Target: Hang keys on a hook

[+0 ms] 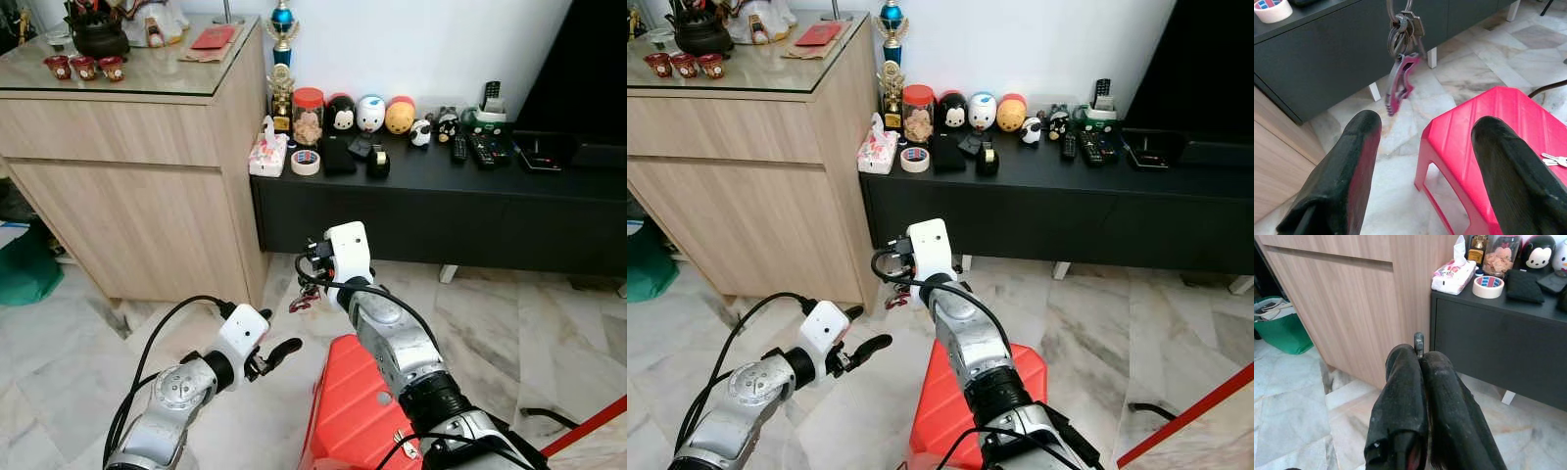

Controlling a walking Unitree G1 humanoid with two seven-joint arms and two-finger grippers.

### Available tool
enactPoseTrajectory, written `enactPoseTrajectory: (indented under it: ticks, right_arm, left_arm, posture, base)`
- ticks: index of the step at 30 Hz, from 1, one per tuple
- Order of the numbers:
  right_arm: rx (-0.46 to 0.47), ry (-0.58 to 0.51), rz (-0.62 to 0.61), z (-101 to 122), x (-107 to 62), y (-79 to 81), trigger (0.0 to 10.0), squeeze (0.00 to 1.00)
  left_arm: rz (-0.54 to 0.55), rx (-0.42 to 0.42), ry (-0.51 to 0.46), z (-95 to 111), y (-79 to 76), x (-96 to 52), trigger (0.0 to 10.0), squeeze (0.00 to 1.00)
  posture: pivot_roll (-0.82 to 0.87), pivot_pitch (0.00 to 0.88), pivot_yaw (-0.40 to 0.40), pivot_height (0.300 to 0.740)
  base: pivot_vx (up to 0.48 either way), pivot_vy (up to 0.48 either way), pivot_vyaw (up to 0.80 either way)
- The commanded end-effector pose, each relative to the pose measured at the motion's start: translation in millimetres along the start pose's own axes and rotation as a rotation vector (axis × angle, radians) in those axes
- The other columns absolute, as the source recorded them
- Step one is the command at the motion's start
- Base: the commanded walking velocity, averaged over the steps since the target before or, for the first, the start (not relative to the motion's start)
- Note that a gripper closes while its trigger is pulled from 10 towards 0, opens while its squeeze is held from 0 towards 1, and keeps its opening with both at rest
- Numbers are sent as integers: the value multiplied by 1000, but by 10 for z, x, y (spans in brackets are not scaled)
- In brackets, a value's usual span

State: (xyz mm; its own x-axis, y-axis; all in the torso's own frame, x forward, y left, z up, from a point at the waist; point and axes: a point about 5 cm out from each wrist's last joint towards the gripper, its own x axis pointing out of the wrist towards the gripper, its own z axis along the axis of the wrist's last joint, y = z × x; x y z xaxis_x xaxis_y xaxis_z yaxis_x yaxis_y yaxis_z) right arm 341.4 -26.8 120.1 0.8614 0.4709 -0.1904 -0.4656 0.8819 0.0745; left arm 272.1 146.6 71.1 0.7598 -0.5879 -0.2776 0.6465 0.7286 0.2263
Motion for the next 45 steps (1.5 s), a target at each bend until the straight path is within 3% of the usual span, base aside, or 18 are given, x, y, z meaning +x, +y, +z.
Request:
enactPoseTrajectory:
  ticks: [1,19,45]
  right_arm:
    - [20,-65,62,210,55,231,10000,0]
    - [36,-96,187,395,57,560,10000,0]
    - [39,-112,252,536,10,717,10000,0]
  left_arm:
    - [-17,19,0,36,-21,14,10000,0]
    - [-20,3,14,18,-66,89,10000,0]
    - [114,19,26,21,50,219,10000,0]
  posture:
    - [81,0,-64,740]
    - [77,0,-73,740]
    - [69,0,-76,740]
  base:
    - [0,0,0]
    - [0,0,0]
    - [0,0,0]
